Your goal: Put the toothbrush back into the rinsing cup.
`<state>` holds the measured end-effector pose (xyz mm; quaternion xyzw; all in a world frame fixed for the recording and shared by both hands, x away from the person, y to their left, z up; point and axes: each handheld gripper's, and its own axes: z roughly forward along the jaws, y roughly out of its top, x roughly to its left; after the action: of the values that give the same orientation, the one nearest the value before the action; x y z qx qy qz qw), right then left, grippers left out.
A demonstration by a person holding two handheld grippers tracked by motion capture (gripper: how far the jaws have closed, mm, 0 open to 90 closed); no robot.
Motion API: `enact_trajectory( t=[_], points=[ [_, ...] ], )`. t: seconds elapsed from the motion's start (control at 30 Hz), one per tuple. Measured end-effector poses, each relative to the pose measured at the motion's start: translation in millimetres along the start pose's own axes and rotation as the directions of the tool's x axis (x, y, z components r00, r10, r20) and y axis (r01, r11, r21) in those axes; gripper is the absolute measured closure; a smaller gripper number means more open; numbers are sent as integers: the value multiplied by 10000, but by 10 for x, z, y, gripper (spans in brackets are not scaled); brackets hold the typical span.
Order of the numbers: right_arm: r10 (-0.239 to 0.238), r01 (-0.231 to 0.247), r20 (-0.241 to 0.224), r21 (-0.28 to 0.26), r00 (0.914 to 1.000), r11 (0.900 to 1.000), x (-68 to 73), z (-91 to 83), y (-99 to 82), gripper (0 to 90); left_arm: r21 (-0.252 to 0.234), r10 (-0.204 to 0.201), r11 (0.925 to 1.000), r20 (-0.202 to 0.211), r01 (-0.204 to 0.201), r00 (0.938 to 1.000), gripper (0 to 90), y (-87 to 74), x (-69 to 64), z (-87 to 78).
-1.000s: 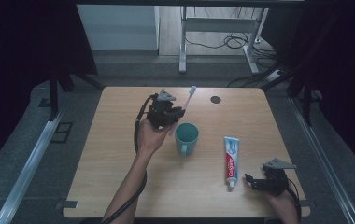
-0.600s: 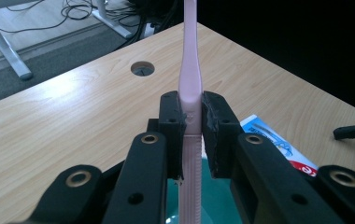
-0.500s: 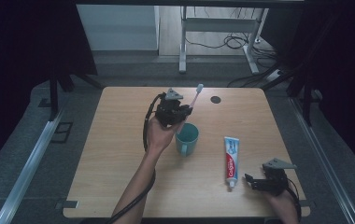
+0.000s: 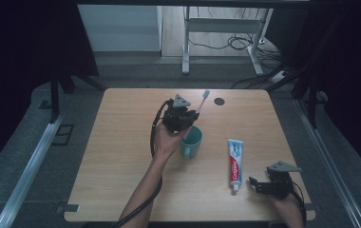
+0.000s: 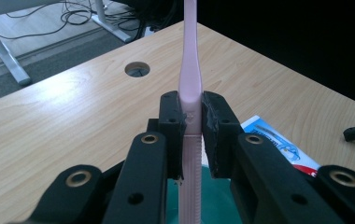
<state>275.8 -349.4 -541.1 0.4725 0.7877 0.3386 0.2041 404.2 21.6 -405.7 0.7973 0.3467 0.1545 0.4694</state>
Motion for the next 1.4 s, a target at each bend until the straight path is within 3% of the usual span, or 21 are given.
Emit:
enact_trajectory(
  t=[0.43, 1.4],
  points=[
    [-5, 5, 1, -1, 10000, 10000, 0, 0, 0, 111, -172, -58, 9998, 136, 60, 9999, 788, -157, -31, 47],
    [34, -34, -4, 23, 10000, 10000, 3, -1, 0, 111, -11, -251, 9997, 136, 251, 9996, 787, -466, -8, 172]
  ],
)
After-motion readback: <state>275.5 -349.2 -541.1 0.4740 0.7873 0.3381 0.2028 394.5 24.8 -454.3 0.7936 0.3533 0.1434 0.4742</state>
